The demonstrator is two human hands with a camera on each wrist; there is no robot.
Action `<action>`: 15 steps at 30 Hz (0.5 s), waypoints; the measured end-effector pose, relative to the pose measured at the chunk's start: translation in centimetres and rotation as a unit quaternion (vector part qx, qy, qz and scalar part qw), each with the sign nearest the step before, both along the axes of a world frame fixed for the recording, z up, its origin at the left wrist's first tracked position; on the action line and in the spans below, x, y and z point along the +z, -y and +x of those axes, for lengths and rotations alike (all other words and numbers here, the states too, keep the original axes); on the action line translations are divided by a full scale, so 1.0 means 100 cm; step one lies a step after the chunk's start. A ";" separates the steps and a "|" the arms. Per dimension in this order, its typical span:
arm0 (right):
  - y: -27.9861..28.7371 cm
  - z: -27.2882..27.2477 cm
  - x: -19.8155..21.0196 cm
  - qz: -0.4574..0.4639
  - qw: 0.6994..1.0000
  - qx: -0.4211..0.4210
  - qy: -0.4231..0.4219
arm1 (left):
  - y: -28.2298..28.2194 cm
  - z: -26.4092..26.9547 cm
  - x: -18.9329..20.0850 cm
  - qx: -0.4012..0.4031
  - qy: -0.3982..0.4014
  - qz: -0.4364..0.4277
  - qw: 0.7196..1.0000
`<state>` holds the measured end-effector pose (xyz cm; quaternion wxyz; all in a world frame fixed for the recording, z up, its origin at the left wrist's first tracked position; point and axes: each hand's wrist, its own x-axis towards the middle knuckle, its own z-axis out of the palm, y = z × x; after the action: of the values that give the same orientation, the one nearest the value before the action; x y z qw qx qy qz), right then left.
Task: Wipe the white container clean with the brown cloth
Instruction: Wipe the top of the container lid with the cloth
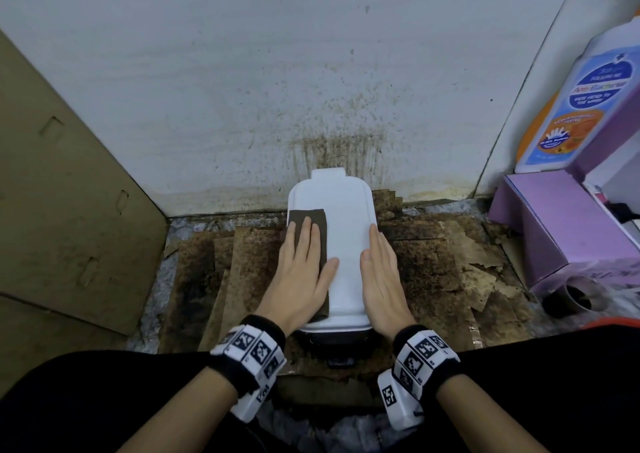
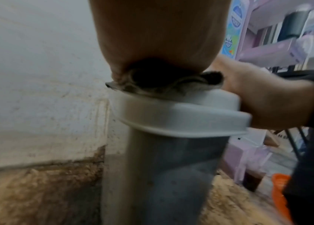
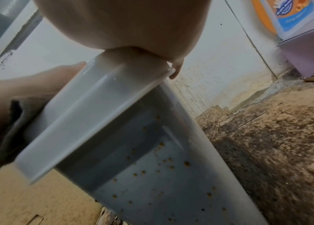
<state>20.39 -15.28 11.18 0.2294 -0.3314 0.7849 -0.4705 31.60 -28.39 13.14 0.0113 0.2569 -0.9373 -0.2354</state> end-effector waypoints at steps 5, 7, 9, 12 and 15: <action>-0.003 -0.004 0.007 -0.029 0.998 0.021 0.049 | -0.020 -0.001 -0.006 0.008 0.024 -0.122 0.992; -0.005 -0.007 0.008 -0.051 0.995 0.032 0.080 | -0.025 -0.005 -0.005 0.004 0.026 -0.139 0.990; -0.005 -0.008 0.010 -0.083 0.987 0.024 0.135 | -0.033 -0.010 -0.003 -0.004 0.026 -0.135 0.990; -0.004 -0.010 0.016 -0.143 0.961 -0.001 0.235 | -0.046 -0.024 -0.001 -0.005 0.032 -0.123 0.992; -0.005 -0.014 0.019 -0.176 0.946 -0.030 0.272 | -0.059 -0.040 0.002 -0.010 0.048 -0.124 0.991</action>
<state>19.02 -14.74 13.06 0.3581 -0.2025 0.6069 -0.6800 27.61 -22.51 13.35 -0.0043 0.2555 -0.9612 -0.1044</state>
